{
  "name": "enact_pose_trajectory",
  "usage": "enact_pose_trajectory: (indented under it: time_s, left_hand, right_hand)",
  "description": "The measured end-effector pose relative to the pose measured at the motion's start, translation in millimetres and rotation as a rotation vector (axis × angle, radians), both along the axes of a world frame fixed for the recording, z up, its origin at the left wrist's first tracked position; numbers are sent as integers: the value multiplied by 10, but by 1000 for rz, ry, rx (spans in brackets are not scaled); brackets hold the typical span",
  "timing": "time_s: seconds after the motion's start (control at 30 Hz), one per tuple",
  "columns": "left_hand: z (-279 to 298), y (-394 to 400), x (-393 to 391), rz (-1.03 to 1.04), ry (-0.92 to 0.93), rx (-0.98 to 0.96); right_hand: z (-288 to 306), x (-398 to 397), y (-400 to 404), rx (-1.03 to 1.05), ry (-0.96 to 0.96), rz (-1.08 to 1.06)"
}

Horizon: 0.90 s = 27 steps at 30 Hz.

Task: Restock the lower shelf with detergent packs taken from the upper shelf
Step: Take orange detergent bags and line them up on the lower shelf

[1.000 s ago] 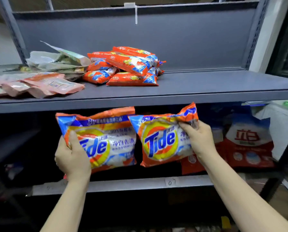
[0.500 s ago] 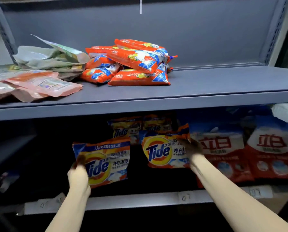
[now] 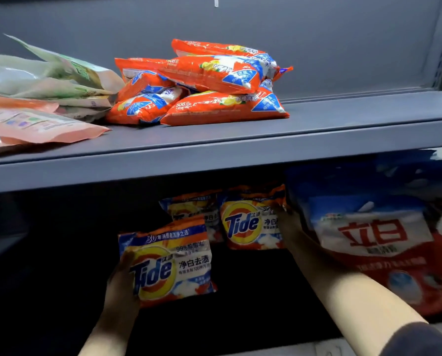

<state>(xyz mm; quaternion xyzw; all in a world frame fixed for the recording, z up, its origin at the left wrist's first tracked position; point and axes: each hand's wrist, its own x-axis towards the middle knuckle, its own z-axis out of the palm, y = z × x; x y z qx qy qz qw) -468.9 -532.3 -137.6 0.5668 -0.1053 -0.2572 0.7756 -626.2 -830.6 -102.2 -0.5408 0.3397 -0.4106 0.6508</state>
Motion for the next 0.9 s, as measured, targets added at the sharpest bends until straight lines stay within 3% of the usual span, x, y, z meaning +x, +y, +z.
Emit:
enact_pose_trajectory:
  time_s: [0.2,0.3,0.47,0.57,0.63,0.73,0.8,0.9]
  left_hand:
    - [3,-402,335,-59,-12,57]
    - [-7,-652,414,-121,-24,-32]
    - [125,-1048,528,-86,1,-201]
    - [33,-1201,540,68,-19,-122]
    - [-83,-1259,512,299,-67,148]
    - [-147,-1223,339,559,-364,696]
    - [-249,-1186,199,572,-820,790]
    - [-415,-1199,-31,342,-1343,820]
  right_hand:
    - [5,218,-293,-73,119,-17]
    - [-38,260,-344,-151,154,-25]
    - [-80,217,-271,-543,475,-97]
    - [-161,141,-168,-832,671,-94]
    - [-258,83,-75,-1008,816,-115]
    - [-454,-8,80,-1081,909,-64]
    - [-586,-44,155,-986,943,-14]
    - [-716,-50,236,-913,972,-15]
